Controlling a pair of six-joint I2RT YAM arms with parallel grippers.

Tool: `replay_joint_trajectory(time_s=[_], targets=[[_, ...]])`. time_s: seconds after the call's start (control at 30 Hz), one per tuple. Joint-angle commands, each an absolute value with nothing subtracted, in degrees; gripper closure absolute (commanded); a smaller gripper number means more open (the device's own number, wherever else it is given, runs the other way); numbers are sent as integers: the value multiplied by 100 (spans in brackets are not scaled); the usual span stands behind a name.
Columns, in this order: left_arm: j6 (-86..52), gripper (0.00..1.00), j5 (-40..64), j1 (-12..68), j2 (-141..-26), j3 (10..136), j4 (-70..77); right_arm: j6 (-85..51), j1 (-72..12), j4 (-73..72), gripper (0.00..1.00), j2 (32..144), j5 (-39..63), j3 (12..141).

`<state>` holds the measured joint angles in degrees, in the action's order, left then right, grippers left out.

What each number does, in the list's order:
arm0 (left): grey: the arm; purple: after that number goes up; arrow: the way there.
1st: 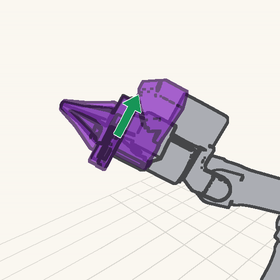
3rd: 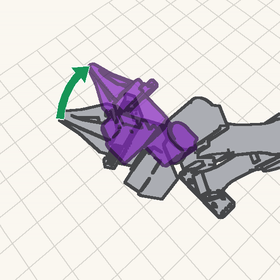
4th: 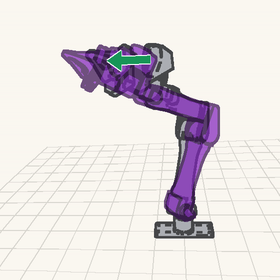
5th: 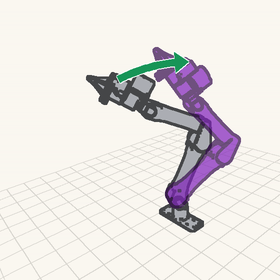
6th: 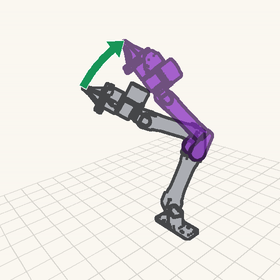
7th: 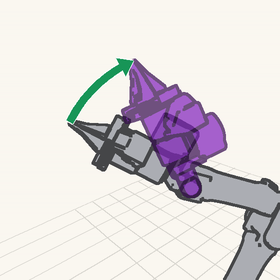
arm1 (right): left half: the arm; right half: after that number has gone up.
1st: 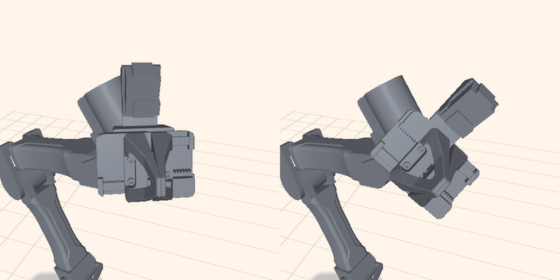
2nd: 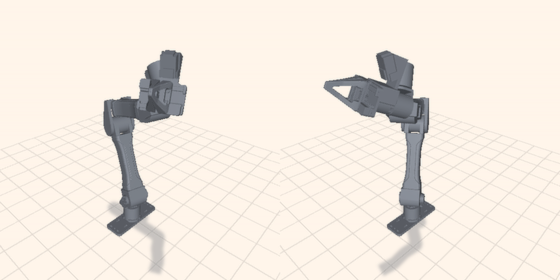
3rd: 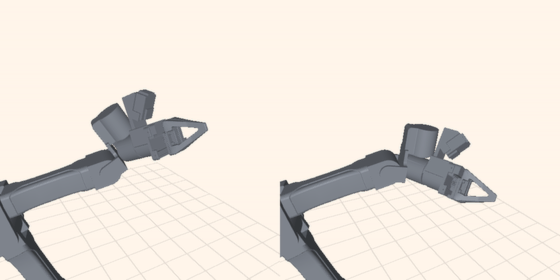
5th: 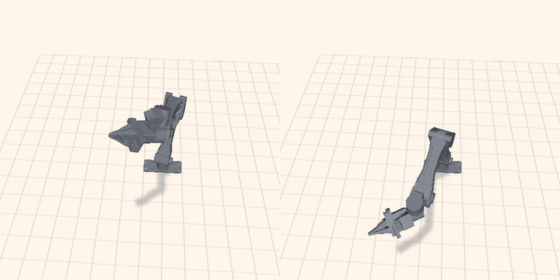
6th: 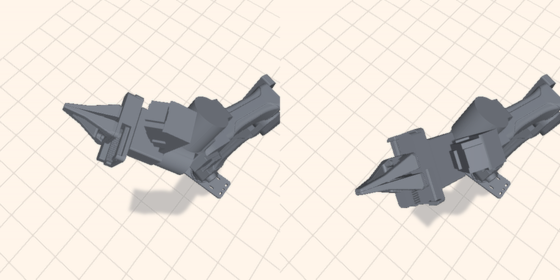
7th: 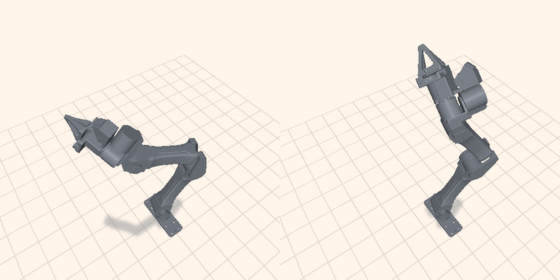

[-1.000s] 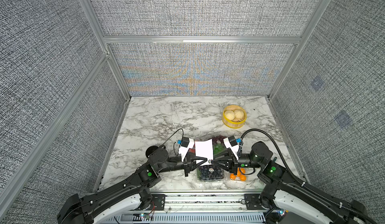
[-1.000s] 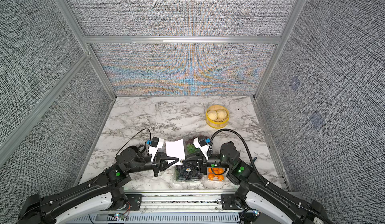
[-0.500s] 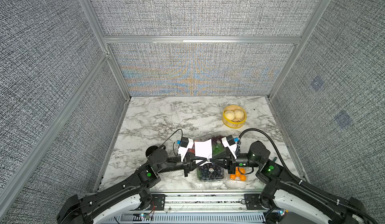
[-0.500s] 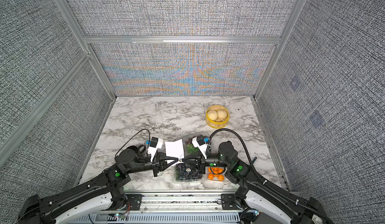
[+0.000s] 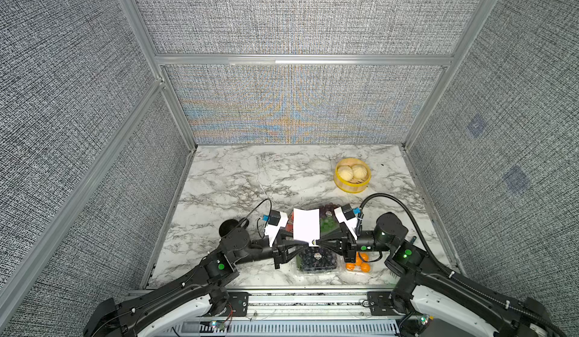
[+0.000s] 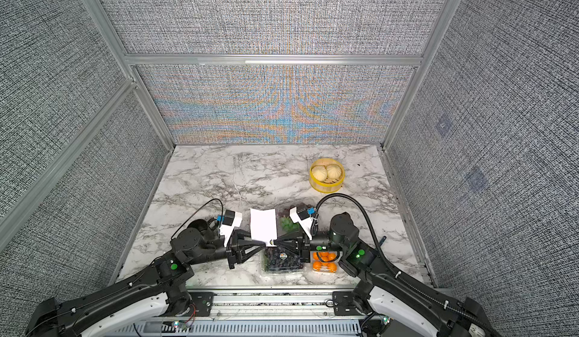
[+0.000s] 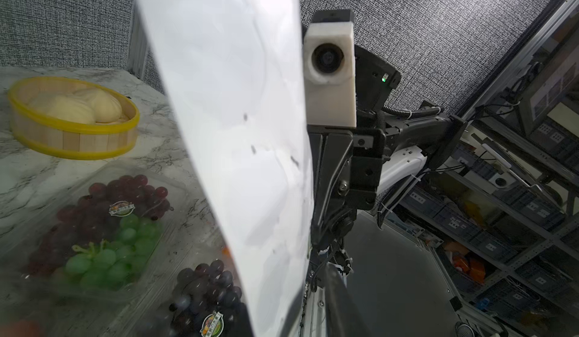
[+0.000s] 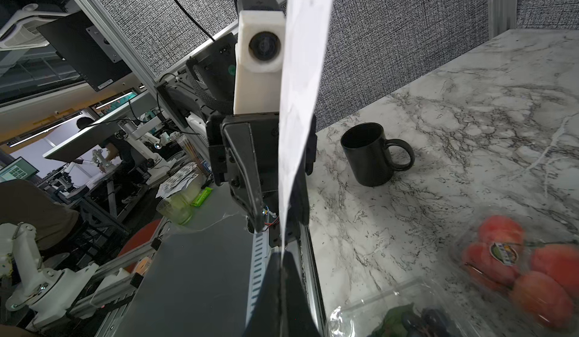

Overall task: Label fruit boxes
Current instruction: Adjust the label sticker.

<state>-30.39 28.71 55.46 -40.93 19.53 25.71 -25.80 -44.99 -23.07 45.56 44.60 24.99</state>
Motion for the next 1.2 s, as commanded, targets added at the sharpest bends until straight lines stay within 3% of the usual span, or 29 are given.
replay_joint_trajectory(time_s=[0.0, 0.27, 0.57, 0.7, 1.17], targets=[[-2928, 80, 2973, 5550, -4137, 1968, 2777, -2663, -4491, -2623, 100, 4614, 4619, 2520], [-2949, 91, 3077, 5548, -4120, 1925, 2902, -2638, -4491, -2628, 100, 4603, 4632, 2511], [-2953, 92, 3146, 5547, -4280, 1949, 3026, -2619, -4486, -2681, 100, 4720, 4667, 2513], [-2944, 100, 3146, 5547, -4298, 1982, 2971, -2619, -4474, -2647, 100, 4663, 4651, 2479], [-3076, 100, 3502, 5548, -4614, 2001, 3432, -2584, -4438, -2736, 100, 4649, 4642, 2355]])
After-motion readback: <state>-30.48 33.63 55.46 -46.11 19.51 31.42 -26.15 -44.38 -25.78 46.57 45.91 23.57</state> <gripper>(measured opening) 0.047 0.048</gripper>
